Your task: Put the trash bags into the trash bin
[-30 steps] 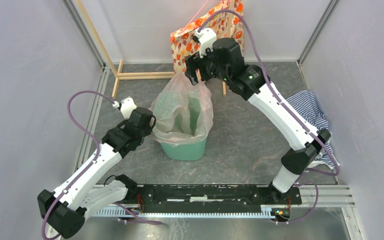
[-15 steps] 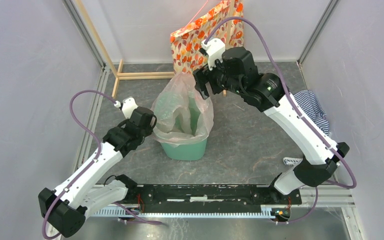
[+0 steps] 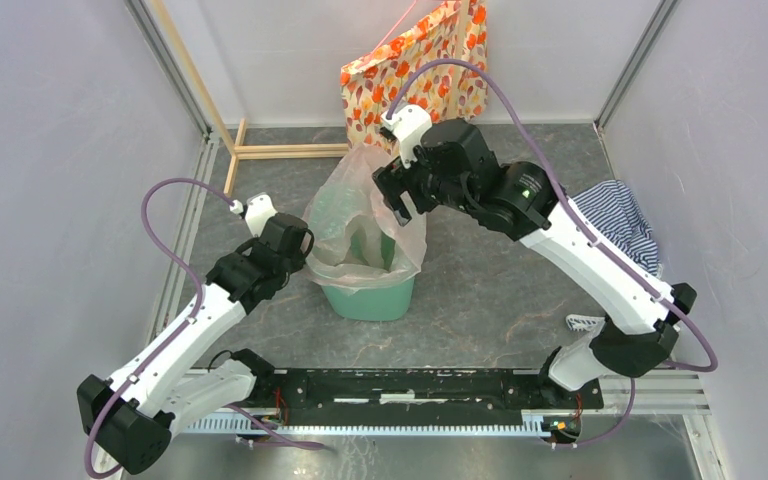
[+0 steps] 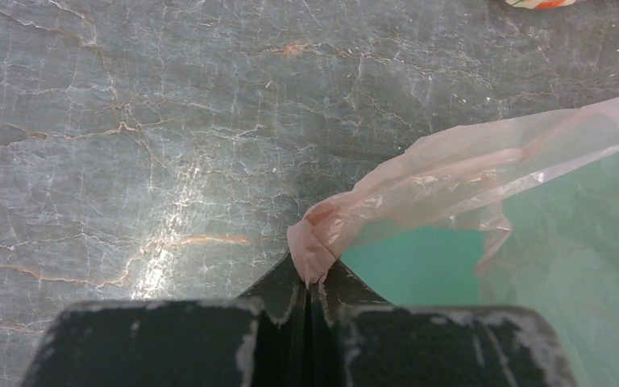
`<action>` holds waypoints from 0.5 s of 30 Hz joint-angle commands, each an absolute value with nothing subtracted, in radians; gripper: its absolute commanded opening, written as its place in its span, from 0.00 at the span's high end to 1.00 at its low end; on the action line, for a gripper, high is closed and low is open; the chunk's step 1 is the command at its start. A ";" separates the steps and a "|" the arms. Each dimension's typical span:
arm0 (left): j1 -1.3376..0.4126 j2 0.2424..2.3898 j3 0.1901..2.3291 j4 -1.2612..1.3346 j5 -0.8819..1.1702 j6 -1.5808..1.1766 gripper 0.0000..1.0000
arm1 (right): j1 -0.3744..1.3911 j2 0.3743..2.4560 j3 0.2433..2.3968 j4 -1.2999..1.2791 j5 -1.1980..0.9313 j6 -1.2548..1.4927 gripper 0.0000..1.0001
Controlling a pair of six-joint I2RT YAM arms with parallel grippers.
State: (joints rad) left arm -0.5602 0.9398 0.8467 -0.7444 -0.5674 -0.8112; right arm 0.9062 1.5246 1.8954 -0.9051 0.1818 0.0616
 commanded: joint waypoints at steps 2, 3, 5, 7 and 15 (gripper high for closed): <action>-0.557 0.940 0.887 -0.713 -0.576 -0.774 0.98 | 0.995 1.476 1.951 -0.854 0.268 0.077 0.11; -0.557 0.940 0.887 -0.713 -0.577 -0.775 0.98 | 1.006 1.477 1.943 -0.849 0.277 0.076 0.11; -0.557 0.939 0.888 -0.717 -0.577 -0.775 0.98 | 1.023 1.483 1.930 -0.849 0.301 0.076 0.10; -0.557 0.937 0.888 -0.718 -0.578 -0.774 0.98 | 1.037 1.491 1.919 -0.858 0.333 0.074 0.10; -0.557 0.939 0.890 -0.723 -0.583 -0.773 0.98 | 1.055 1.526 1.863 -0.899 0.413 0.066 0.13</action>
State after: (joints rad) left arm -0.5602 0.9398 0.8516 -0.7456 -0.5686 -0.8066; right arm 1.0477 1.5078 1.8908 -0.8932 0.3576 0.0650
